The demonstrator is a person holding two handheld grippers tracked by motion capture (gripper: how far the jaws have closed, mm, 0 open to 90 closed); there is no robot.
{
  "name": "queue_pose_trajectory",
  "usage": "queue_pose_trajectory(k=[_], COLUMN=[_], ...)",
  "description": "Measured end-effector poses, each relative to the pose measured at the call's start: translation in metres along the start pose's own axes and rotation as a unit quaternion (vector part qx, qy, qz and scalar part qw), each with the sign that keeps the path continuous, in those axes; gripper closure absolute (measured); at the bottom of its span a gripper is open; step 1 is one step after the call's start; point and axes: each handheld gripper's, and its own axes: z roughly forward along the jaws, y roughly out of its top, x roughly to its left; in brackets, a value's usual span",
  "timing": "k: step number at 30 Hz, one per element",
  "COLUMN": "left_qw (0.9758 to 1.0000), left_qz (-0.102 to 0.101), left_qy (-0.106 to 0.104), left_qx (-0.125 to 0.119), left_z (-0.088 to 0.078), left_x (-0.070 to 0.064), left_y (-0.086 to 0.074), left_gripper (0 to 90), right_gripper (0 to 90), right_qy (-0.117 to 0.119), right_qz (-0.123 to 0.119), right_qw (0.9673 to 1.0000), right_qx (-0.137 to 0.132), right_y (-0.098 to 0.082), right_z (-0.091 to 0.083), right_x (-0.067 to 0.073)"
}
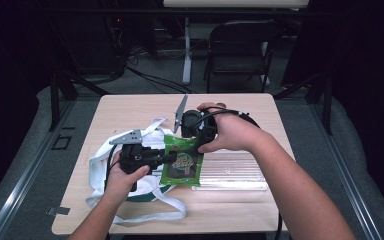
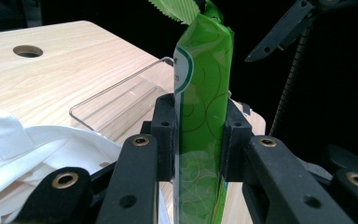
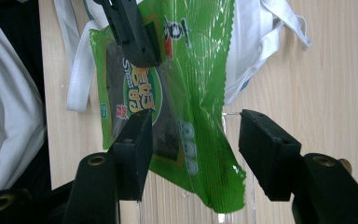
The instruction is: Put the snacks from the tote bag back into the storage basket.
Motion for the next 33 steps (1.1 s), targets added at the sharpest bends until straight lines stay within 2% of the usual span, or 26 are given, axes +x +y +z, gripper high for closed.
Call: queue_pose_trajectory(k=[7,11,18,33], left_qw=[0.9999,0.9999,0.9998,0.9993], left_qz=[0.009,0.011,0.02,0.032], left_qy=[-0.004,-0.004,-0.009,-0.016], left_qx=[-0.004,-0.003,-0.004,-0.004], left_z=[0.001,0.001,0.001,0.003], left_x=[-0.002,-0.003,-0.006,-0.01], left_y=[0.0,0.001,0.002,0.002], left_gripper=[72.7,72.7,72.8,72.8], right_gripper=[45.0,45.0,46.2,52.1], right_qy=[0.014,0.029,0.048,0.082], right_qz=[-0.006,0.0,0.0,0.008], right_qw=[0.9998,0.9995,0.9985,0.9957], right_qx=[0.013,0.011,0.025,0.043], right_y=[0.005,0.007,0.009,0.01], right_z=[0.007,0.01,0.014,0.022], right_x=[0.001,0.002,0.001,0.001])
